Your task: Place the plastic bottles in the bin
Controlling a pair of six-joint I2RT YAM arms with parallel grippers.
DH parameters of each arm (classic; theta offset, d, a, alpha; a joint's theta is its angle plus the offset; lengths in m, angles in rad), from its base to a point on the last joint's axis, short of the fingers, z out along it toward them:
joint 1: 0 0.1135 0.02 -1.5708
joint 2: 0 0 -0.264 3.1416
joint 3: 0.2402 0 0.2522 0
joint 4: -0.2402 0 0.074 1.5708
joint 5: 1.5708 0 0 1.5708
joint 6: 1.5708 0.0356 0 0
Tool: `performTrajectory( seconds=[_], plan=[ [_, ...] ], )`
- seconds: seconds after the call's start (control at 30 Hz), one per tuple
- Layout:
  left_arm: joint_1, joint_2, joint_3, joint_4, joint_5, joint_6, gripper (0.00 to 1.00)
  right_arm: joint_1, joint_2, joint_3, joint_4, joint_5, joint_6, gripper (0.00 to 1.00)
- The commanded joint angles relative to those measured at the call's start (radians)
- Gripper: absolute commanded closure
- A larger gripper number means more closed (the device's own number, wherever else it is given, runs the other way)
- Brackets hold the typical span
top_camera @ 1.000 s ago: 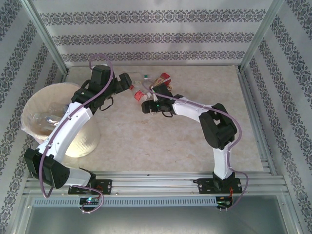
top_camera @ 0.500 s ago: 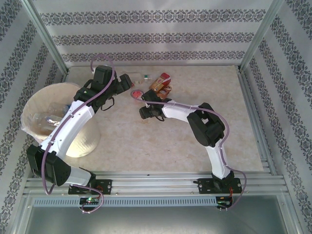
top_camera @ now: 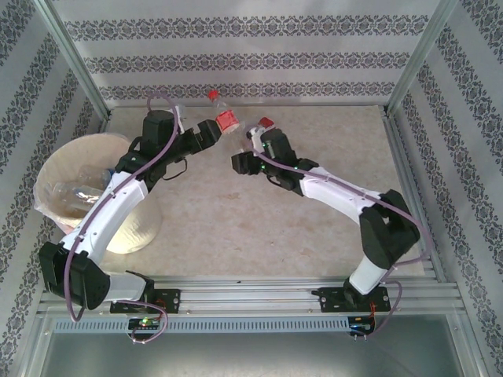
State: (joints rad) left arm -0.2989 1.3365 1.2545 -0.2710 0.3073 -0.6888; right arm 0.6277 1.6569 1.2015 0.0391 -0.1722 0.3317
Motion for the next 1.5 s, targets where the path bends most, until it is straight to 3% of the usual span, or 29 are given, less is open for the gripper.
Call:
performTrajectory(
  seconds=[0.0, 0.3, 0.5, 0.6, 0.7, 0.83, 0.97, 1.03, 1.13, 1.3, 1.47],
  plan=[
    [0.004, 0.013, 0.004, 0.171, 0.172, 0.013, 0.00, -0.011, -0.053, -0.038, 0.107, -0.137, 0.042, 0.50],
    [0.004, 0.079, -0.018, 0.423, 0.222, -0.069, 0.00, -0.008, -0.126, -0.063, 0.139, -0.250, 0.039, 0.50],
    [0.006, 0.179, 0.102, 0.269, 0.115, -0.043, 0.00, 0.003, -0.171, -0.095, 0.148, -0.284, 0.025, 0.50],
    [0.007, 0.210, 0.118, 0.282, 0.130, -0.063, 0.00, 0.003, -0.185, -0.102, 0.141, -0.294, 0.017, 0.50],
    [0.013, 0.217, 0.110, 0.365, 0.208, -0.089, 0.12, 0.002, -0.185, -0.099, 0.119, -0.308, 0.004, 0.48],
    [0.024, 0.194, 0.099, 0.389, 0.231, -0.102, 0.30, -0.005, -0.189, -0.090, 0.102, -0.342, -0.009, 0.42],
    [0.041, 0.166, 0.088, 0.404, 0.250, -0.112, 0.35, -0.016, -0.198, -0.071, 0.070, -0.388, -0.034, 0.28],
    [0.044, 0.156, 0.094, 0.380, 0.243, -0.105, 0.35, -0.020, -0.218, -0.068, 0.055, -0.394, -0.058, 0.15],
    [0.059, 0.130, 0.118, 0.306, 0.211, -0.084, 0.35, -0.031, -0.267, -0.075, 0.020, -0.358, -0.087, 0.02],
    [0.069, 0.045, 0.174, 0.098, 0.103, 0.031, 0.37, -0.071, -0.377, -0.128, 0.047, -0.251, -0.081, 0.02],
    [0.076, -0.044, 0.249, -0.135, -0.009, 0.144, 0.38, -0.083, -0.456, -0.189, 0.076, 0.083, -0.093, 0.02]
  ],
)
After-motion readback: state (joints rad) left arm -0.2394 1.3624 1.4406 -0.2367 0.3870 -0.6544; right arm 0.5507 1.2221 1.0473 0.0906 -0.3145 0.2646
